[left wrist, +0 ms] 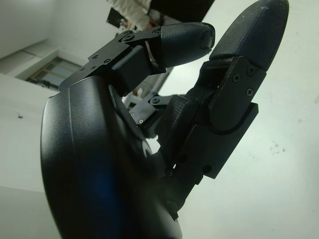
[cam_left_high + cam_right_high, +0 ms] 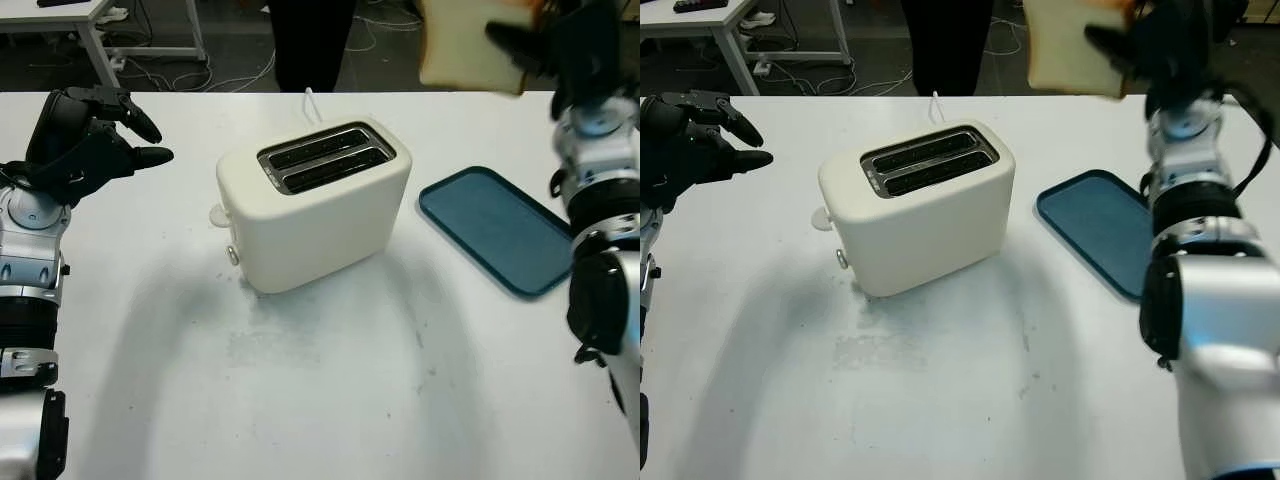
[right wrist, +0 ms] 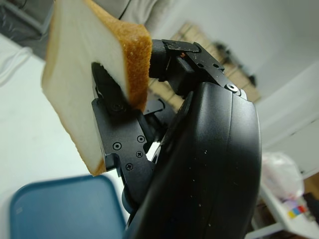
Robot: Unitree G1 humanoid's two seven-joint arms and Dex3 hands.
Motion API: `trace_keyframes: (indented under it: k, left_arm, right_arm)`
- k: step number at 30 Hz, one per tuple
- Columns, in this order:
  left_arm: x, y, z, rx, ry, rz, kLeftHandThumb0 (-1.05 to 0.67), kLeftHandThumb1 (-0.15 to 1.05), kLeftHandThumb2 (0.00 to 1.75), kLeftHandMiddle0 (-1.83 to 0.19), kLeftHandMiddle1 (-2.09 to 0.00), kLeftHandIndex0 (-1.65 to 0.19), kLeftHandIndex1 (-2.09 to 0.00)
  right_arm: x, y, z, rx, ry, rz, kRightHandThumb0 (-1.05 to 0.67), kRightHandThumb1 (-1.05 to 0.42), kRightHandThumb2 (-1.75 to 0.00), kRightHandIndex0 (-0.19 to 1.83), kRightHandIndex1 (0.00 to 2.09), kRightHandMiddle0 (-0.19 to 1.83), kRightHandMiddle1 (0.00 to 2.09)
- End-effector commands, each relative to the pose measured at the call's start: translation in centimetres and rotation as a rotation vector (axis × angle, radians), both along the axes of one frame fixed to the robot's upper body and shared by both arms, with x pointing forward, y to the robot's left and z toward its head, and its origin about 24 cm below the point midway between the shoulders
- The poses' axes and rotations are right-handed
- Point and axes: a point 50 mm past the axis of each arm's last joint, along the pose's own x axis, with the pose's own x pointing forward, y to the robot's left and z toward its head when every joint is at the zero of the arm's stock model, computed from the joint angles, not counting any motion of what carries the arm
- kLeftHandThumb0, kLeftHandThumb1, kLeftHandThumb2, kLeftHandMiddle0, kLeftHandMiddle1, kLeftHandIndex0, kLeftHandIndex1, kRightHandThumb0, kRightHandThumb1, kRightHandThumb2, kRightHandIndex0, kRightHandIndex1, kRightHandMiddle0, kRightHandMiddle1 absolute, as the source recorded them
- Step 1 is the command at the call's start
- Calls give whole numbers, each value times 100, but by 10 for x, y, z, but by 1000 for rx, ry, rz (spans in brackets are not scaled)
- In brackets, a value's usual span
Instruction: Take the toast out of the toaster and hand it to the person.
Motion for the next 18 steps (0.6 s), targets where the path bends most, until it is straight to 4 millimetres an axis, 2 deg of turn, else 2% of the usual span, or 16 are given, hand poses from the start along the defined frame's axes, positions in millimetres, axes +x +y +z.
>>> trace_keyframes:
  k: [1,8,11,18]
  left_arm:
    - [0,1,0,-5,-2,-7,-105,70,0,-111,-108,-98,-111]
    - [2,0,-3,-13,18,-3,-105,70,0,-111,-107,-99,-110]
    - [2,-1,-3,-16,16,-6,-105,69,0,-112,-106,-99,-110]
    - [2,-1,-4,-13,25,0,-105,70,0,-111,-107,-98,-111]
  right_arm:
    - [0,2,-12,26,32,-24,15,-92,-17,74,175,51,175]
    - [0,8,-40,122,124,-68,13,-92,-15,68,175,42,175]
    - [-2,12,-48,151,130,-61,13,-92,-14,68,175,45,175]
    - [-1,19,-53,163,140,-43,13,-92,-11,71,175,50,175]
